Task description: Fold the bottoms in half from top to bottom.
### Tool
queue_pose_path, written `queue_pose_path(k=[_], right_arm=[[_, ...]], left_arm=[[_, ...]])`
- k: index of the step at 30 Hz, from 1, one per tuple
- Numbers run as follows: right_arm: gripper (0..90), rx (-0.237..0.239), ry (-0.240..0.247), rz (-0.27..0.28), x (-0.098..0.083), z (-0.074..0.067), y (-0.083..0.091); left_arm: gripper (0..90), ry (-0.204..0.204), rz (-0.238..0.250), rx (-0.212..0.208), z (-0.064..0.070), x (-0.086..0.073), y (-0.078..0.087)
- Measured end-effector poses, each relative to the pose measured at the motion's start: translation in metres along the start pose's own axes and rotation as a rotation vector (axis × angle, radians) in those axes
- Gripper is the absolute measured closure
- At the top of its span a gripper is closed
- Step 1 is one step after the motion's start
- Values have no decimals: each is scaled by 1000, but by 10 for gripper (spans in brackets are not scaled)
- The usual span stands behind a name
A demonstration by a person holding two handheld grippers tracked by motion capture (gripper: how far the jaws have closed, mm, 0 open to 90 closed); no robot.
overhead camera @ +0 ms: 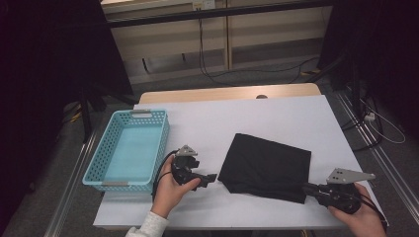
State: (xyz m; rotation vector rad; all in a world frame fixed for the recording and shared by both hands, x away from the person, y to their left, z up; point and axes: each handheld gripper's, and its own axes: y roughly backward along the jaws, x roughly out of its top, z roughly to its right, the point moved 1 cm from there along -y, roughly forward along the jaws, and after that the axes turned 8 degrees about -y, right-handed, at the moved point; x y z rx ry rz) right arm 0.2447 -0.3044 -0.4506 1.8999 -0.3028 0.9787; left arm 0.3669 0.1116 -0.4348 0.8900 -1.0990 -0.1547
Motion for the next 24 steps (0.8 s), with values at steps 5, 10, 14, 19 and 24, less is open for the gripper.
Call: queue_pose_path(k=[5, 10, 14, 19, 24], right_arm=[[660, 3, -4, 9, 2, -1, -1], [522, 1, -29, 31, 7, -2, -3], [467, -38, -62, 62, 13, -1, -4], [396, -94, -81, 54, 14, 4, -13], [403, -84, -16, 10, 11, -1, -17]], left_arm=[[125, -6, -5, 4, 0, 0, -2], [125, -14, -11, -1, 3, 1, -5], [125, -10, -9, -1, 4, 2, -6], [125, -3, -10, -2, 4, 1, -7], [124, -4, -14, 3, 4, 1, -8]])
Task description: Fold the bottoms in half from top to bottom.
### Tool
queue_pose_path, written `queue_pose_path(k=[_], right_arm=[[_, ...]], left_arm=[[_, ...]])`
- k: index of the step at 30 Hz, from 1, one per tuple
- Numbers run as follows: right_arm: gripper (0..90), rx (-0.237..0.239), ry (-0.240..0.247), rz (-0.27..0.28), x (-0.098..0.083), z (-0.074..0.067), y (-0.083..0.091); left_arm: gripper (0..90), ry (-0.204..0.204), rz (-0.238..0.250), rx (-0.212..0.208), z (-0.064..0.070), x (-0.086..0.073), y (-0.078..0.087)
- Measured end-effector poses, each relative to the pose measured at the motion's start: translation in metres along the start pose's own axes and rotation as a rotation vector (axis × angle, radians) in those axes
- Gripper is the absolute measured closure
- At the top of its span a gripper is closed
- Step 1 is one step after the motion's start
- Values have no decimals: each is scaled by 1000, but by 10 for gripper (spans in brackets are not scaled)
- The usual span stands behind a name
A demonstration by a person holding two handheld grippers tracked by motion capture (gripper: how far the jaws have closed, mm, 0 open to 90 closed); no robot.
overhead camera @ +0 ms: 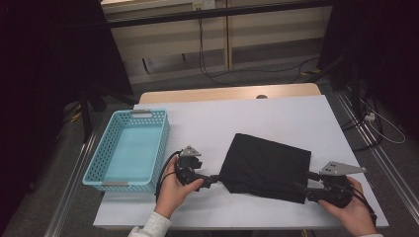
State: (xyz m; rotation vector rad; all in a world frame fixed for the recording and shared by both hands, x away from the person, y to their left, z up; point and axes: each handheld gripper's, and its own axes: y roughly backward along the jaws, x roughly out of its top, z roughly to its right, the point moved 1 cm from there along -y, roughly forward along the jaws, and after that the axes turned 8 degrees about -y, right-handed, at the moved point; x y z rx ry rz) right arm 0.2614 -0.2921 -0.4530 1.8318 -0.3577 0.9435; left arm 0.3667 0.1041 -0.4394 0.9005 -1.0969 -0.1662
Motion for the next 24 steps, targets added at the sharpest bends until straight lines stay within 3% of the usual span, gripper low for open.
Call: queue_pose_path(k=[6, 13, 18, 24], right_arm=[[399, -11, 25, -37, -4, -1, -4], [321, -9, -39, 33, 1, 2, 2], [303, -24, -32, 47, 3, 1, 1], [294, -31, -49, 67, 3, 2, 3]], left_arm=[[125, 26, 11, 13, 0, 1, -2], [134, 41, 17, 30, 1, 5, -9], [153, 33, 10, 59, 6, 8, -18], [206, 19, -15, 61, 11, 8, -25]])
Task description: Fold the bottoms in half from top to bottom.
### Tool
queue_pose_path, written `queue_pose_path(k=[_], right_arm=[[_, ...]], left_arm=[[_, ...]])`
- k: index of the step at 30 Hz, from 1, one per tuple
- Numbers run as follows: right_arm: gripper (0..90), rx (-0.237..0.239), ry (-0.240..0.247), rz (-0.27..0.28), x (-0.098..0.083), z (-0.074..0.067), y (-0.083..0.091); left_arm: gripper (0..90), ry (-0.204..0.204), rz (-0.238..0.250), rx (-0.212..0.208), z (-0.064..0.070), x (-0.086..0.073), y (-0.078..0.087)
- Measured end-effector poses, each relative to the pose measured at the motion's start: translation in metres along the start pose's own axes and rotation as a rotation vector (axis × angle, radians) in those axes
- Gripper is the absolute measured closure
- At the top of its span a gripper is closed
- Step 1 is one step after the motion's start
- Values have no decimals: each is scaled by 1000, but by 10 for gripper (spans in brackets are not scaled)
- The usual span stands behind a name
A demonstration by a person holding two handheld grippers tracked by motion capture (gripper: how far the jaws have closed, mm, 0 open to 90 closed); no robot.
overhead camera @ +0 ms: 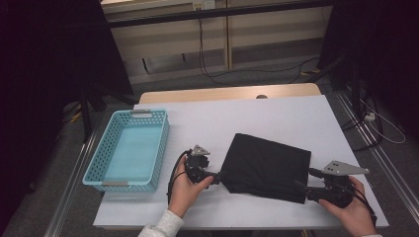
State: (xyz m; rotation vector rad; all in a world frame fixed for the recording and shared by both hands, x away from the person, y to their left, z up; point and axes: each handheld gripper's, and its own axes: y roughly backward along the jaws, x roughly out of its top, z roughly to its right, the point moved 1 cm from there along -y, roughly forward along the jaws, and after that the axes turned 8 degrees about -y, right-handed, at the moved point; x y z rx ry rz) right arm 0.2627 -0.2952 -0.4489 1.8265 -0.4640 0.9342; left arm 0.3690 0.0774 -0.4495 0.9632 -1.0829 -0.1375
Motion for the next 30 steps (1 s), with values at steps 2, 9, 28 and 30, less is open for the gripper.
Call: queue_pose_path(k=[2, 9, 28, 30], right_arm=[[291, 0, -1, 1, 0, 1, -1], [287, 1, -13, -4, -2, 4, -1], [281, 4, -23, -8, -4, 6, -2], [269, 3, -29, 4, -3, 6, -1]], left_arm=[[245, 0, -3, -6, 2, -1, -2], [328, 5, -7, -22, 5, -5, -2], [629, -42, -51, -8, 23, -4, -2], [678, -30, -52, -18, 24, -4, -2]])
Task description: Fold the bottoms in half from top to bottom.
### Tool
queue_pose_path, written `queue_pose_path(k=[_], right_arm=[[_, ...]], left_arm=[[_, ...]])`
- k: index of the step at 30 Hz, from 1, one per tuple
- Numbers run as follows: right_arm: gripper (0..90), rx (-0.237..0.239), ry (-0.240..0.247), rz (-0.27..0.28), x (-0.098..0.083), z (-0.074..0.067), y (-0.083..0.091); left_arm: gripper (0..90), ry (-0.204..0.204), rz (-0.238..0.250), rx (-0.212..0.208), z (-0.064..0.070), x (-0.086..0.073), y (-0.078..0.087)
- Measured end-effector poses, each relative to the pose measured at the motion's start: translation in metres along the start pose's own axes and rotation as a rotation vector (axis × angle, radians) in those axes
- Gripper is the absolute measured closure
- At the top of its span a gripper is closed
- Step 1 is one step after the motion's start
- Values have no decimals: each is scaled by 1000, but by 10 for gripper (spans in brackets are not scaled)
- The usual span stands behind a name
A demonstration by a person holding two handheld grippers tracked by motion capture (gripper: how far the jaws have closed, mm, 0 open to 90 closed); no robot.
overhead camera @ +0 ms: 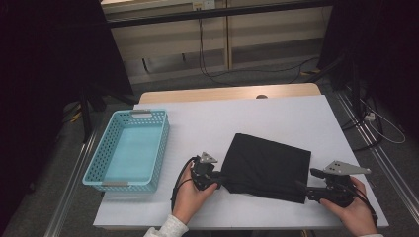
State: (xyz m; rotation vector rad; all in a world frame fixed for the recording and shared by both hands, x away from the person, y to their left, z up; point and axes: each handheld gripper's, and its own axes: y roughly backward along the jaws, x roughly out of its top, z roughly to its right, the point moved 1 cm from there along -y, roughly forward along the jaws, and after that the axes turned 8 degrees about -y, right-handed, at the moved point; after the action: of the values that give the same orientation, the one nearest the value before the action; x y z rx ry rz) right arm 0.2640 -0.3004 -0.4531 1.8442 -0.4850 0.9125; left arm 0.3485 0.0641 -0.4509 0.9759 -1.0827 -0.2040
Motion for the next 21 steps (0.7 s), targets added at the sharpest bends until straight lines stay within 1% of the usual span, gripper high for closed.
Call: queue_pose_path(k=[1, 2, 3, 4, 5, 6, 7, 9, 10, 11, 13, 14, 15, 17, 20, 21], right_arm=[[269, 0, 0, 0, 0, 0, 0], [264, -5, -3, 16, 1, 0, 1], [264, -5, -3, 16, 1, 0, 1], [262, -5, -6, 18, 1, 1, 1], [262, -7, -5, 17, 1, 1, 1], [262, -7, -5, 17, 1, 1, 1], [262, -8, -6, 13, 0, 0, 0], [262, -10, 3, 10, 0, 0, -1], [262, -11, 8, 12, 1, 0, -1], [262, -11, 8, 12, 1, 0, -1], [261, -8, 9, 13, 2, -1, -2], [261, -8, 9, 13, 2, -1, -2], [255, -6, 12, 14, 2, -2, -1], [253, -7, 21, 14, 2, -2, -1], [250, -6, 23, 14, 2, -3, -1], [247, -8, 24, 14, 2, -3, -1]], left_arm=[[688, 0, 0, 0, 0, 0, 0], [693, 4, 0, -1, 0, 0, 0], [693, 14, -2, -4, 0, 0, 0], [715, 23, -4, -5, 0, 0, 0], [734, 43, 3, -8, 0, 0, -1], [759, 43, 3, -8, 0, 0, -1], [759, 45, -1, -12, 0, 0, 0], [829, 77, 3, -41, -1, -1, -1], [848, 89, 2, -42, -2, -1, -1], [853, 89, 2, -42, -2, -1, -1], [858, 109, 7, -47, -3, -2, -1], [860, 109, 7, -47, -3, -2, -1], [861, 124, 11, -58, -4, -2, -1], [863, 127, 11, -63, -5, -2, -1], [864, 145, 6, -76, -8, -3, 0], [864, 155, 12, -72, -8, -3, 1]])
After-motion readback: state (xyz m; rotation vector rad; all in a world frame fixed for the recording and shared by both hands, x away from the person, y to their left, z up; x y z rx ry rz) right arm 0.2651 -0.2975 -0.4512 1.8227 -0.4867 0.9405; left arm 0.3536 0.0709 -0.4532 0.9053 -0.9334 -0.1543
